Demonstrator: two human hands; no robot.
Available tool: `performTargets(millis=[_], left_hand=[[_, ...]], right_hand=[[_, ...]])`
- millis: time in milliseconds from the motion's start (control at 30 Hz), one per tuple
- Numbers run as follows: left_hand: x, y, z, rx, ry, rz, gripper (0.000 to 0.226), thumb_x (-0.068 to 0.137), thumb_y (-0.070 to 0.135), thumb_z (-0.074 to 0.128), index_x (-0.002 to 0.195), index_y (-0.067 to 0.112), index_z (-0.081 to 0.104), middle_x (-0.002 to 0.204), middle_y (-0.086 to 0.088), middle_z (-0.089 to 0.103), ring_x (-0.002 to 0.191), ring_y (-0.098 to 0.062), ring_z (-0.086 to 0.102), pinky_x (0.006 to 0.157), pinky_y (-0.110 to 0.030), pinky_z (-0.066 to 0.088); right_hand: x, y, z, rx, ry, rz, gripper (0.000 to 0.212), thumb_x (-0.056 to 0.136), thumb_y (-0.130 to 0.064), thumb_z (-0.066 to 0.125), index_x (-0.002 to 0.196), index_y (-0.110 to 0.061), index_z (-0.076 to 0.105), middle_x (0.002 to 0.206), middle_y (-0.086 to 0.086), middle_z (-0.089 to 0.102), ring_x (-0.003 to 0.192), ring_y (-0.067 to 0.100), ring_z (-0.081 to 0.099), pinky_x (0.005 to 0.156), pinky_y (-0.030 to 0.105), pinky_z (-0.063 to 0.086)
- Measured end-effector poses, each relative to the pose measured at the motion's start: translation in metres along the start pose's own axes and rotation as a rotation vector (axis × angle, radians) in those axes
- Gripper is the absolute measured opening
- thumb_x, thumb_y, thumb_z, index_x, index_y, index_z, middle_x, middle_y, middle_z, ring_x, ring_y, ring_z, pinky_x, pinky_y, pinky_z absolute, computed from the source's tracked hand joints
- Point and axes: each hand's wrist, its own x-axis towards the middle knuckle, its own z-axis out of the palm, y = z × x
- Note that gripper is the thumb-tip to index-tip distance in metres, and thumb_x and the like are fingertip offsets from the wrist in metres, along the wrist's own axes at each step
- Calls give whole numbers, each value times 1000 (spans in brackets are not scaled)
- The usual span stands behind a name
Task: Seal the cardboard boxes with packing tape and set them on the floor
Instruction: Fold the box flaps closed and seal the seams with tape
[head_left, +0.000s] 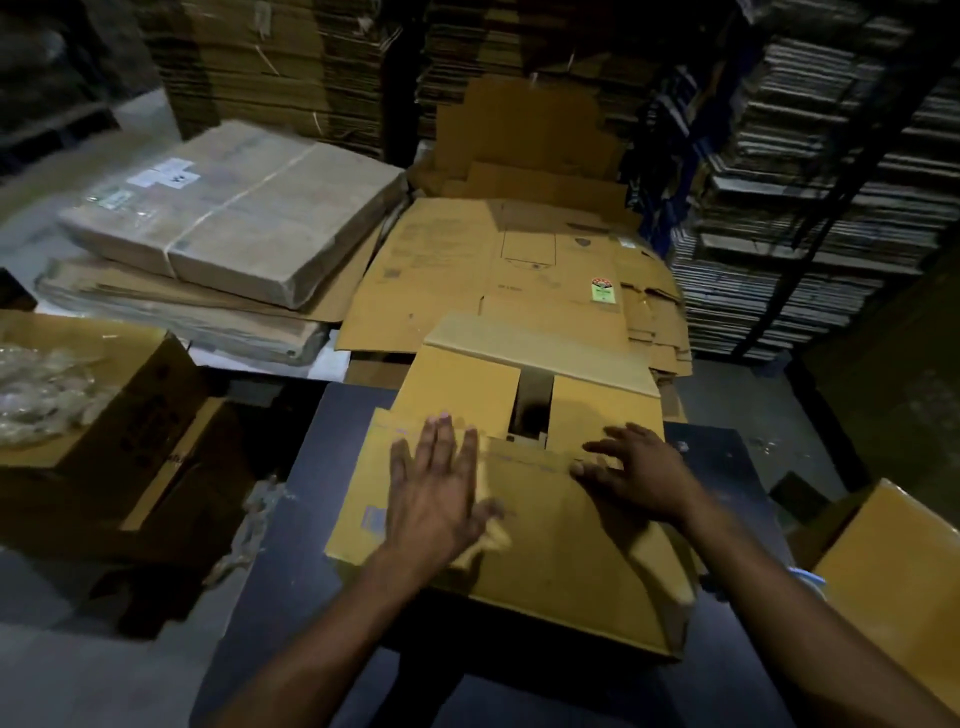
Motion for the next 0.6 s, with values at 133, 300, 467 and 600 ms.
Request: performTargets(millis=[133, 300, 467, 600], left_hand=[[-13, 58, 48, -142, -124, -120, 115, 84, 96, 14, 161, 19, -24, 163, -13, -38, 152, -29, -36, 120, -62, -18], [-5, 70, 77, -96, -116, -221, 118, 81, 99, 7, 163, 18, -18, 169, -13, -26, 156, -27, -28, 117, -69, -18], [-18, 54, 79, 4, -92, -164, 113, 84, 96, 6, 165, 19, -11, 171, -9, -21, 158, -25, -20, 120, -68, -13], [-20, 57, 80, 7, -93, -171, 109, 87, 94, 9, 166, 20, -8, 172, -8, -17, 159, -24, -18, 121, -67, -12]], right_hand=[[9, 52, 51, 116, 33, 76, 85, 85, -87, 38, 156, -41, 30, 171, 3, -2, 156, 36, 3, 120, 64, 16], [-20, 51, 102, 239, 117, 116, 74, 94, -75, 40, 148, -25, 49, 167, 15, 17, 152, 38, 19, 116, 52, 36], [-50, 53, 98, 367, 273, 46, 60, 94, -68, 50, 139, -29, 58, 145, 4, 54, 128, 29, 55, 101, 51, 49], [15, 87, 62, 1237, 301, 325, 82, 79, -67, 74, 147, -31, 47, 144, -9, 51, 129, 17, 51, 95, 39, 53]])
